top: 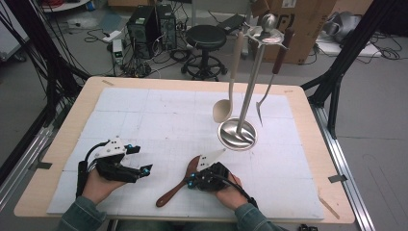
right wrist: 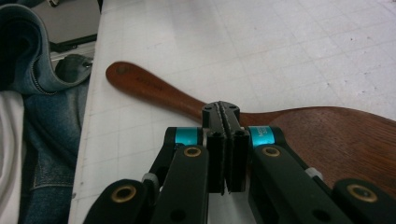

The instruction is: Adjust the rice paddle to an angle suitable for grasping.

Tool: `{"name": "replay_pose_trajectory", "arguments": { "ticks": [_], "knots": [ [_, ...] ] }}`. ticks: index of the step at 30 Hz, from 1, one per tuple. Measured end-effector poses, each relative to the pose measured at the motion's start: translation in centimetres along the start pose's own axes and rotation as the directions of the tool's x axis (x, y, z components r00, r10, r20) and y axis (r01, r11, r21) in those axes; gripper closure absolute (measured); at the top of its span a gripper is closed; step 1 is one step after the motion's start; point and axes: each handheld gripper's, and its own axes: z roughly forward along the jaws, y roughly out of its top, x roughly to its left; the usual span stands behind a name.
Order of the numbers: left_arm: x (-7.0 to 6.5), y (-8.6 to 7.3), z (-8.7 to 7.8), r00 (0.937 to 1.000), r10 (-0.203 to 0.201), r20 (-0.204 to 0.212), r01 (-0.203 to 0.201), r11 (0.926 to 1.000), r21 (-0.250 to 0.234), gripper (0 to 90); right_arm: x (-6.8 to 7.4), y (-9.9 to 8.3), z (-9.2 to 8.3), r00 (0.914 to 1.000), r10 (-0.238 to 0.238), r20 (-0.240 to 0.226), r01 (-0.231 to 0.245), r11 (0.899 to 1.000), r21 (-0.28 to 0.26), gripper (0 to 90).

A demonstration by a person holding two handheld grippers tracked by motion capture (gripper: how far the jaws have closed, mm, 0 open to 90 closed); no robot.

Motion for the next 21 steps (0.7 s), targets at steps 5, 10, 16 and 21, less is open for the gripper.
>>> {"name": "replay_pose_trajectory", "arguments": {
  "ticks": [5,10,16,21],
  "knots": [
    [0.0,0.0,0.0,1.0,-0.003,0.001,0.003,1.0,-0.002,17.6,-0.2,0.2,0.2,0.9998,0.006,0.022,-0.006,1.0,0.0,89.4],
    [0.0,0.0,0.0,1.0,0.0,0.002,0.0,1.0,0.001,17.6,-0.6,0.4,0.5,0.9985,0.025,0.049,-0.025,1.0,-0.001,89.5],
    [0.0,-0.1,0.1,1.0,-0.002,0.0,0.002,1.0,0.003,17.7,-1.1,0.8,0.8,0.9953,0.056,0.078,-0.055,0.998,-0.009,89.4],
    [0.0,-0.1,0.2,1.0,0.001,0.001,-0.001,1.0,0.01,17.8,-1.7,0.7,0.8,0.9934,0.066,0.093,-0.065,0.998,-0.019,89.4]
  ]
}}
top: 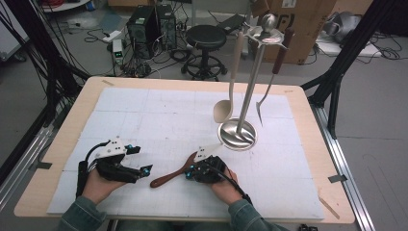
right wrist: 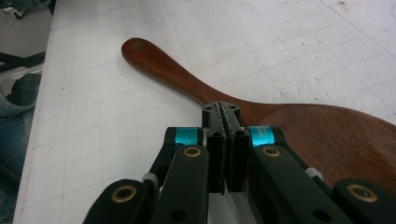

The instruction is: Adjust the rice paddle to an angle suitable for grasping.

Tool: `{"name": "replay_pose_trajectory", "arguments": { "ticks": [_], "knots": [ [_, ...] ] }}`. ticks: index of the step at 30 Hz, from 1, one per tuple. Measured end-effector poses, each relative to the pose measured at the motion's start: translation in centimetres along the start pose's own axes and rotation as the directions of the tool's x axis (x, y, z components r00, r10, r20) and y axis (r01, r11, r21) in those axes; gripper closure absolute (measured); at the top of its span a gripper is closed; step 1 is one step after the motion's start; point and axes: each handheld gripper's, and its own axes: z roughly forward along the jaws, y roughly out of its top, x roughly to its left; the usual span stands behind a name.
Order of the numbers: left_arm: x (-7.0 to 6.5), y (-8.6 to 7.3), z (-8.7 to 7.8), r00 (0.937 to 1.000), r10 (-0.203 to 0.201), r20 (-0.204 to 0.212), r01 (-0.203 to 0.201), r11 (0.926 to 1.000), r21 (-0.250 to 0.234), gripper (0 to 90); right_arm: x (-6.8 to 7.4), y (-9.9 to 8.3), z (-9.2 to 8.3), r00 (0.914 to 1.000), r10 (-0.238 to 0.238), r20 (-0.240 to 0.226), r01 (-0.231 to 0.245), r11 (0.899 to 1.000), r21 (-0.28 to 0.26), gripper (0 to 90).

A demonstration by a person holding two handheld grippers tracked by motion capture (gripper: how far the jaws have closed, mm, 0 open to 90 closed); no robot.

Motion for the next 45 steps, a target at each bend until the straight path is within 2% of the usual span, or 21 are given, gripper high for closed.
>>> {"name": "replay_pose_trajectory", "arguments": {
  "ticks": [2,7,11,22,27,33,45],
  "knots": [
    [0.0,0.0,0.1,1.0,0.001,0.001,-0.001,1.0,0.002,17.8,0.1,0.0,-0.2,0.9998,0.02,0.0,-0.02,1.0,0.003,88.5],
    [-0.1,-0.1,0.2,1.0,0.002,0.003,-0.002,1.0,0.008,18.3,-0.1,0.0,-1.1,0.9996,0.026,-0.01,-0.026,0.999,-0.037,84.1],
    [-0.2,-0.2,0.4,0.9999,0.007,0.009,-0.007,0.9998,0.018,19.3,-0.3,-0.3,-2.4,0.9985,0.054,-0.009,-0.055,0.996,-0.067,78.2],
    [-0.6,-0.3,1.0,0.9993,0.025,0.029,-0.027,0.9985,0.049,21.7,-1.6,-2.2,-7.2,0.9896,0.136,0.047,-0.126,0.978,-0.164,63.2],
    [-0.7,-0.4,1.1,0.9991,0.026,0.032,-0.028,0.9981,0.055,22.4,-1.9,-3.3,-8.8,0.9847,0.156,0.078,-0.14,0.973,-0.181,58.2],
    [-1.0,-0.5,1.5,0.9987,0.031,0.042,-0.033,0.997,0.069,22.8,-2.0,-4.4,-9.9,0.979,0.18,0.097,-0.159,0.968,-0.194,52.9],
    [-1.6,-0.6,2.2,0.9967,0.04,0.07,-0.047,0.9941,0.098,26.4,-2.2,-5.8,-11.5,0.9691,0.201,0.144,-0.166,0.96,-0.225,46.4]
  ]
}}
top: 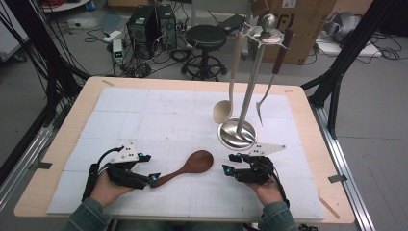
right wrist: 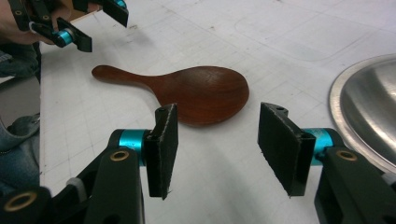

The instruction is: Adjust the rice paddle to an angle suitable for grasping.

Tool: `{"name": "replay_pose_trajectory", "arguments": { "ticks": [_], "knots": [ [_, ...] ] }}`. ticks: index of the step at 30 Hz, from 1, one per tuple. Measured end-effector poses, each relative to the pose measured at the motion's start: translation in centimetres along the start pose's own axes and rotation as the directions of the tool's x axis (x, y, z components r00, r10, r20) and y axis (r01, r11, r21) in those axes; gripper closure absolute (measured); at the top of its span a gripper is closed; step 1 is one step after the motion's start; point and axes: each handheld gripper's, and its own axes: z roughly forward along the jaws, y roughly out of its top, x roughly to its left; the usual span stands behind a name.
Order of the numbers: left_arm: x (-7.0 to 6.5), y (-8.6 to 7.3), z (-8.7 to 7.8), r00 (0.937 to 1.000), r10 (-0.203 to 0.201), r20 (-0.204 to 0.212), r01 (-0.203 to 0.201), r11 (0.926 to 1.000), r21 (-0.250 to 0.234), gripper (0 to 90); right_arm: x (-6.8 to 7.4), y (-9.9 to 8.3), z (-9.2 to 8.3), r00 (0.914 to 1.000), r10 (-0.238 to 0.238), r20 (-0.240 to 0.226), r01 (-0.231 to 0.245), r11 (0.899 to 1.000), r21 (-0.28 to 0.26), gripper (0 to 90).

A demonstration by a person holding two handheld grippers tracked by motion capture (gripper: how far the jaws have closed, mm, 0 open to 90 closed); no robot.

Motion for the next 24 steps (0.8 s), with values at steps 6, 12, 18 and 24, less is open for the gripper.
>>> {"name": "replay_pose_trajectory", "arguments": {
  "ticks": [6,12,18,24],
  "knots": [
    [-0.3,0.0,0.4,0.9999,0.006,0.014,-0.006,0.9999,0.011,27.9,-0.2,-0.3,-0.6,0.9998,0.012,0.015,-0.012,1.0,-0.014,43.1],
    [-0.6,-0.1,0.8,0.9996,0.019,0.022,-0.019,0.9995,0.024,31.9,-0.4,-0.5,-0.8,0.9994,0.015,0.032,-0.015,1.0,-0.019,40.1],
    [-0.9,-0.2,1.4,0.9989,0.03,0.035,-0.031,0.9985,0.045,34.1,-0.4,-0.5,-0.7,0.9993,0.013,0.034,-0.013,1.0,-0.011,39.5],
    [-1.0,-0.3,1.9,0.9984,0.042,0.039,-0.045,0.9968,0.066,36.8,-0.5,-0.5,-0.7,0.9991,0.014,0.039,-0.013,1.0,-0.012,38.3]
  ]
}}
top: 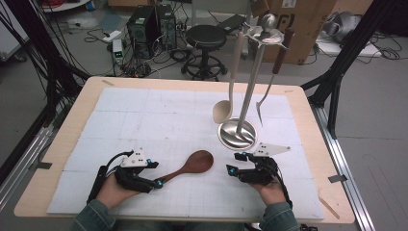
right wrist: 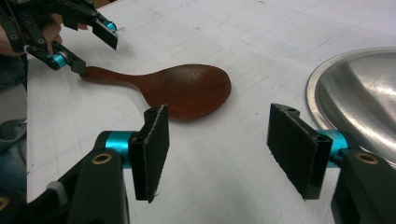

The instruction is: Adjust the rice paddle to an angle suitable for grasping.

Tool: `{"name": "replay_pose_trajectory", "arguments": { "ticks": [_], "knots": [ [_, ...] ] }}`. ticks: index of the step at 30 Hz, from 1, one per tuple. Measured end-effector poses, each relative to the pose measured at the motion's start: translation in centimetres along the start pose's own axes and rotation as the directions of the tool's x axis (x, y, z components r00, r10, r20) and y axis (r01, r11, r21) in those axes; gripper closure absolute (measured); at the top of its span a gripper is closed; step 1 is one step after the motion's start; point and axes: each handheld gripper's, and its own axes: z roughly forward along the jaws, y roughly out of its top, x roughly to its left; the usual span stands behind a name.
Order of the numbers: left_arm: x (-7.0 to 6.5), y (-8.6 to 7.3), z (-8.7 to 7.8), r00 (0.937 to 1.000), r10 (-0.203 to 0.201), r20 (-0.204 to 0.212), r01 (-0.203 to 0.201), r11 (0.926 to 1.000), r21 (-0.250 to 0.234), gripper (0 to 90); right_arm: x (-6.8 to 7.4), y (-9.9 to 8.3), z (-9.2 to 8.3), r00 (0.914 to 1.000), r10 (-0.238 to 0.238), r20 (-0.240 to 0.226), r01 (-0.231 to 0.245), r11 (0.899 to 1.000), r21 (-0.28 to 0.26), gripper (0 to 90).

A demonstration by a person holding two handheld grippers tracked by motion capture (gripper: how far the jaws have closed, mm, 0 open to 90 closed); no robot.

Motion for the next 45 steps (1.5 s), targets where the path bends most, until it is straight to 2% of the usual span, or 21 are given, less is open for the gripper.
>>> {"name": "replay_pose_trajectory", "arguments": {
  "ticks": [9,13,18,22,27,31,36,42,45],
  "knots": [
    [-0.2,-0.1,0.5,0.9999,0.014,0.006,-0.014,0.9998,0.014,41.7,0.2,0.0,0.3,1.0,-0.003,0.001,0.003,1.0,0.009,37.8],
    [-0.5,-0.1,0.8,0.9996,0.027,0.007,-0.027,0.9992,0.029,44.0,0.2,0.0,0.4,1.0,-0.007,-0.001,0.007,1.0,0.012,37.6],
    [-0.5,-0.2,1.1,0.9995,0.024,0.019,-0.025,0.9983,0.053,45.0,0.3,0.0,0.5,0.9999,-0.011,-0.003,0.011,1.0,0.015,37.5],
    [-0.6,-0.2,1.2,0.9994,0.033,0.009,-0.034,0.9976,0.06,49.2,0.3,-0.1,0.5,0.9999,-0.011,-0.001,0.011,1.0,0.015,37.4],
    [-0.5,-0.2,1.2,0.9994,0.035,0.002,-0.035,0.9975,0.061,53.7,0.4,0.0,0.6,0.9999,-0.012,-0.003,0.012,1.0,0.014,37.3],
    [-0.5,-0.2,1.1,0.9993,0.036,0.007,-0.036,0.9977,0.058,61.6,0.5,0.0,0.7,0.9999,-0.016,-0.005,0.017,1.0,0.015,37.2],
    [-0.5,-0.2,1.1,0.999,0.041,0.016,-0.042,0.9976,0.056,66.8,0.6,0.1,0.9,0.9997,-0.026,-0.006,0.026,0.999,0.025,37.1],
    [-0.5,-0.2,1.0,0.9989,0.04,0.025,-0.041,0.9975,0.057,68.2,0.7,0.1,0.9,0.9996,-0.028,-0.007,0.028,0.999,0.026,36.9],
    [-0.5,-0.1,1.1,0.9986,0.044,0.03,-0.045,0.9974,0.056,68.4,0.9,0.2,1.1,0.9989,-0.046,-0.009,0.046,0.999,0.027,36.9]
  ]
}}
